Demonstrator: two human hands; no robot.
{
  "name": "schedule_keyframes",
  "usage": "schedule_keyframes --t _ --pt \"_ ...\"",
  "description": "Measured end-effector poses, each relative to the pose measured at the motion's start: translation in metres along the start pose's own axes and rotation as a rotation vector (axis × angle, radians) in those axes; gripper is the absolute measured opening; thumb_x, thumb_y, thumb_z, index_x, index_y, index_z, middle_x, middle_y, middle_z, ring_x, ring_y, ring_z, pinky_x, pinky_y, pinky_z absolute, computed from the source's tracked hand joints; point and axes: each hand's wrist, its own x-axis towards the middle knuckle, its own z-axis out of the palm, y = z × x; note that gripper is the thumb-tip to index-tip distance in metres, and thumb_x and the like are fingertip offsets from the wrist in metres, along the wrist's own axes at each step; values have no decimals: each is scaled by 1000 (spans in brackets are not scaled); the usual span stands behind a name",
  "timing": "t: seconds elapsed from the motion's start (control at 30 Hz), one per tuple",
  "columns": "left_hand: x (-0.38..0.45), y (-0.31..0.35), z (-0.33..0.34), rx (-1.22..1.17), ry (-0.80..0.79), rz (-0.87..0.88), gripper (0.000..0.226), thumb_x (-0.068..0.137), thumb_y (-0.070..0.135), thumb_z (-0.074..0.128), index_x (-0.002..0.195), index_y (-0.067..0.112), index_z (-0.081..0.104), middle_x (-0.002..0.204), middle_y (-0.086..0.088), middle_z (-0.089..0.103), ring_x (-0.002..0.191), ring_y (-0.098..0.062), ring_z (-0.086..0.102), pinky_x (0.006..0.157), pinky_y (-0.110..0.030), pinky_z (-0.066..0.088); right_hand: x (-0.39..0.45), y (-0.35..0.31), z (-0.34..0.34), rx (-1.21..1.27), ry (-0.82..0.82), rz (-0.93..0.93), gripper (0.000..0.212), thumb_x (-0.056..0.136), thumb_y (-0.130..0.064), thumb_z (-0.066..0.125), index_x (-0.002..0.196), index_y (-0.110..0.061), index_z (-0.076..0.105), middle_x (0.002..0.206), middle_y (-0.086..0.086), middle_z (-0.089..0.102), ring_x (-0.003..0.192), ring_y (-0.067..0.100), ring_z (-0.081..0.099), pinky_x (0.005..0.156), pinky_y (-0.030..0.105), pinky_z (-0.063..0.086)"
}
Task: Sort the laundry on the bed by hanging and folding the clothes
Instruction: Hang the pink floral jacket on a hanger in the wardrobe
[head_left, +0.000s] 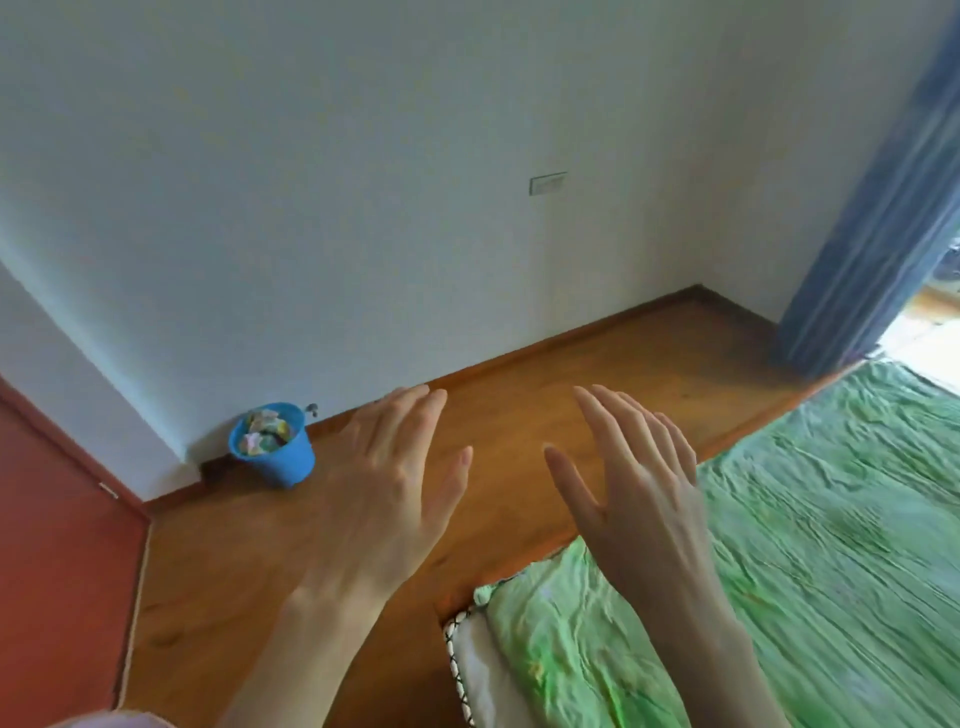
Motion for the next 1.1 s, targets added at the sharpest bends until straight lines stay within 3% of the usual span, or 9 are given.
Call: schedule_keyframes --t 0.37,0.67,1.1 --pt "75 82 91 -314 -180 260 55 108 50 44 147 13 54 149 -6 57 142 -24 50 116 -49 43 -22 75 -21 -210 53 431 59 105 -59 43 151 -23 49 154 -4 51 145 17 44 117 37 34" --pt "124 169 155 -607 -253 593 55 108 49 41 148 13 50 149 -8 55 142 -27 48 117 -46 35 -61 104 -61 -466 221 812 58 105 -54 48 150 -19 51 150 -2 55 139 21 49 115 39 37" --pt "75 347 186 -869 -390 909 52 103 42 53 143 10 57 142 -8 61 131 -30 54 107 -45 42 -181 135 -141 -681 321 1155 63 103 -57 49 152 -16 46 152 2 52 144 24 44 118 48 36"
